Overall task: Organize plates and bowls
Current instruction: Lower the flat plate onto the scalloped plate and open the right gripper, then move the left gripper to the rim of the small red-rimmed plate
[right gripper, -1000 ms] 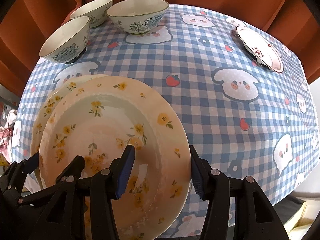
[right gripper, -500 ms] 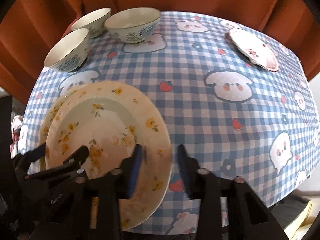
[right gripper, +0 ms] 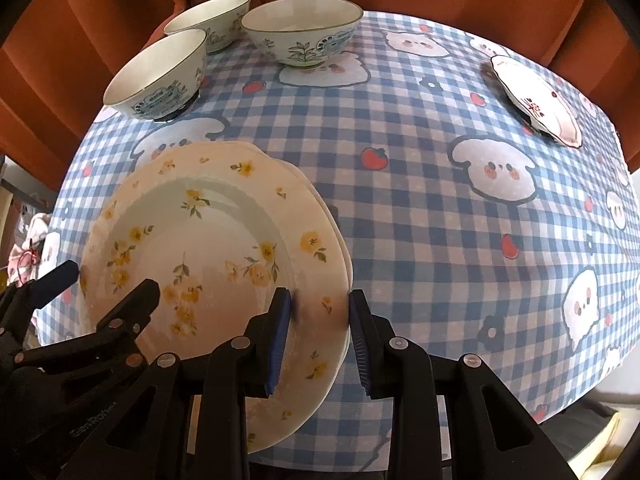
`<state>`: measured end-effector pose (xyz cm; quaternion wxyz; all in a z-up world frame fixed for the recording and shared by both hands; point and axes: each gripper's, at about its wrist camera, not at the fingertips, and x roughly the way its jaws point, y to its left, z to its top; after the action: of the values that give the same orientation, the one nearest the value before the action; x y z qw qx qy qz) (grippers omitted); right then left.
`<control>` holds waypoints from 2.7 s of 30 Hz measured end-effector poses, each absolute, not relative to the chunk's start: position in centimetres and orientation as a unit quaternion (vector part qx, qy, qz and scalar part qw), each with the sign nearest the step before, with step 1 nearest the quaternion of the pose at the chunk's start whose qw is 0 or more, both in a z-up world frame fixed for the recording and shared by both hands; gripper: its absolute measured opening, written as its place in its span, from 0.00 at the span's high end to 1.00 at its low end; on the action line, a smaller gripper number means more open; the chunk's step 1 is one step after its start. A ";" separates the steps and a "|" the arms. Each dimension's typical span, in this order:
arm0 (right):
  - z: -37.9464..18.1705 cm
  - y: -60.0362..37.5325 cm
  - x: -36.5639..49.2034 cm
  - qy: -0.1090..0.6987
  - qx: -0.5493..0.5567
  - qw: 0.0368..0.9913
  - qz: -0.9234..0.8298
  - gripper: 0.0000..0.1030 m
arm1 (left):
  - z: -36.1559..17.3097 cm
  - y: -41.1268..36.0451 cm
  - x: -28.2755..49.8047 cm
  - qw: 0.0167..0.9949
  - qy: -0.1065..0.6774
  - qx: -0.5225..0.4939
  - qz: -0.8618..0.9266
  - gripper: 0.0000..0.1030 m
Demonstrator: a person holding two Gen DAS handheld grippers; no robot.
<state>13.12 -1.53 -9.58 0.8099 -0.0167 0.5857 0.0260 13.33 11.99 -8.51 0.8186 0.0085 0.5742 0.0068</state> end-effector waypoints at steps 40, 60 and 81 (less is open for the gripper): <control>-3.2 -12.6 12.8 0.514 0.021 0.856 0.052 0.43 | -2.9 -0.3 12.7 0.858 0.514 0.021 -0.004 0.10; -3.5 -28.6 18.5 0.482 -0.002 0.874 0.062 0.27 | -3.5 -16.2 17.7 0.875 0.485 -0.009 0.009 0.12; -6.5 -37.0 31.6 0.459 0.032 0.887 0.035 0.25 | -6.5 -24.7 31.8 0.876 0.480 0.016 0.040 0.20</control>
<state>31.60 -36.97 -6.54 0.8872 0.0322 0.4589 0.0354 31.84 -24.70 -6.53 0.8761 0.0158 0.4803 0.0400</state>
